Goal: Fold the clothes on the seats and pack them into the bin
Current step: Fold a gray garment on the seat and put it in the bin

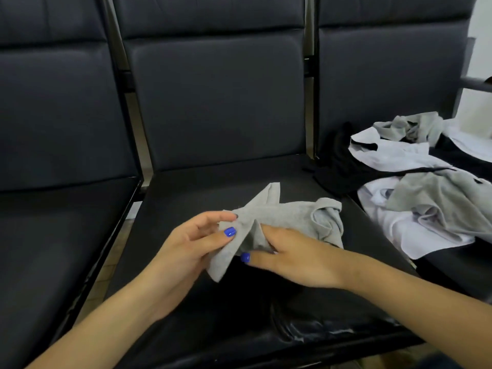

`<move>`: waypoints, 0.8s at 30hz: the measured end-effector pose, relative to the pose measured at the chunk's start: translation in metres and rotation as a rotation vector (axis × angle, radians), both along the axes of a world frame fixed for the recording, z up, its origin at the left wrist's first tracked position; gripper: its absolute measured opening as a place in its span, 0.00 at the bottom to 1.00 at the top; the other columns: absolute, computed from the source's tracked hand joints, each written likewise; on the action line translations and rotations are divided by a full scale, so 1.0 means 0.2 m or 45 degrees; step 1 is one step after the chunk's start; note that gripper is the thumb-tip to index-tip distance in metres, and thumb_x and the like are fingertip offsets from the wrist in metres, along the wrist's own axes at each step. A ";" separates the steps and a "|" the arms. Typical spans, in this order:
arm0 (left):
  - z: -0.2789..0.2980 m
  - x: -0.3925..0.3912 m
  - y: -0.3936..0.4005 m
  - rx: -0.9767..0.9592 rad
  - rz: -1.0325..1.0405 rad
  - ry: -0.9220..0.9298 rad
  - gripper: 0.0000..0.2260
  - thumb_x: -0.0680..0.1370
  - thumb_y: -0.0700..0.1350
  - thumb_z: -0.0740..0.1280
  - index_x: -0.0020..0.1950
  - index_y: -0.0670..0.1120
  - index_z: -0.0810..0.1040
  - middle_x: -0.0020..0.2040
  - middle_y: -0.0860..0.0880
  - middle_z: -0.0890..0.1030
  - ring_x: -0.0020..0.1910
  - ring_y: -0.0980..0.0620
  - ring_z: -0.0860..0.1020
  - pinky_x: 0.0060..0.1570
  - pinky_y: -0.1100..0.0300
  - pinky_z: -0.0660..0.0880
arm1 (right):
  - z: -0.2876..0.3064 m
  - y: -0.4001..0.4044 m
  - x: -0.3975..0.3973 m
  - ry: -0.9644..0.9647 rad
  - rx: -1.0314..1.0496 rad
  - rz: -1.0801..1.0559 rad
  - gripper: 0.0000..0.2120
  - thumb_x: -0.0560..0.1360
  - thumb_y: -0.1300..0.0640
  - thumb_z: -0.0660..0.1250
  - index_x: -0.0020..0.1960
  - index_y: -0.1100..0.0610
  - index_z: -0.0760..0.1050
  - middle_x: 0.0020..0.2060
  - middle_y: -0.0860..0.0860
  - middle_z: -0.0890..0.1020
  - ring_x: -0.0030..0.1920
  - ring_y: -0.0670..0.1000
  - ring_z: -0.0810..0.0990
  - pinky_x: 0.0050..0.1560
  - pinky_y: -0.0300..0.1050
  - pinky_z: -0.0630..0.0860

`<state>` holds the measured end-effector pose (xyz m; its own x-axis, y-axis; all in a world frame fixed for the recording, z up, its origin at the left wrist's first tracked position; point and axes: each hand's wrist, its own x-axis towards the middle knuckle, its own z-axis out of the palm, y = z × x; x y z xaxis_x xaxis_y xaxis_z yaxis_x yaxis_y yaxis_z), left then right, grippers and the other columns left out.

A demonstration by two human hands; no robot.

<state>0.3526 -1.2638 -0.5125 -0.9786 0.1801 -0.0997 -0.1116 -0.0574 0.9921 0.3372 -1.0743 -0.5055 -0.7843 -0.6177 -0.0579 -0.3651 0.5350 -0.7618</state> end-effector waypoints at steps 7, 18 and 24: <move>0.01 -0.01 -0.04 0.046 -0.070 0.183 0.36 0.58 0.41 0.77 0.65 0.54 0.74 0.62 0.57 0.78 0.62 0.57 0.77 0.56 0.63 0.77 | 0.00 -0.01 -0.02 -0.184 -0.384 -0.318 0.18 0.79 0.49 0.61 0.42 0.62 0.80 0.38 0.60 0.79 0.41 0.56 0.79 0.50 0.55 0.76; -0.02 -0.01 0.02 -0.007 -0.188 -0.347 0.18 0.72 0.45 0.69 0.61 0.41 0.79 0.57 0.39 0.81 0.58 0.41 0.79 0.59 0.51 0.77 | 0.01 -0.01 -0.01 -0.064 -0.202 -0.225 0.24 0.76 0.43 0.60 0.47 0.67 0.73 0.43 0.63 0.81 0.47 0.61 0.81 0.51 0.61 0.76; -0.01 -0.01 0.02 0.031 -0.207 -0.435 0.18 0.74 0.55 0.68 0.57 0.45 0.83 0.58 0.40 0.81 0.60 0.42 0.78 0.64 0.48 0.72 | 0.01 0.00 0.00 -0.026 -0.187 -0.091 0.18 0.80 0.50 0.59 0.51 0.67 0.73 0.44 0.65 0.79 0.47 0.64 0.79 0.49 0.62 0.75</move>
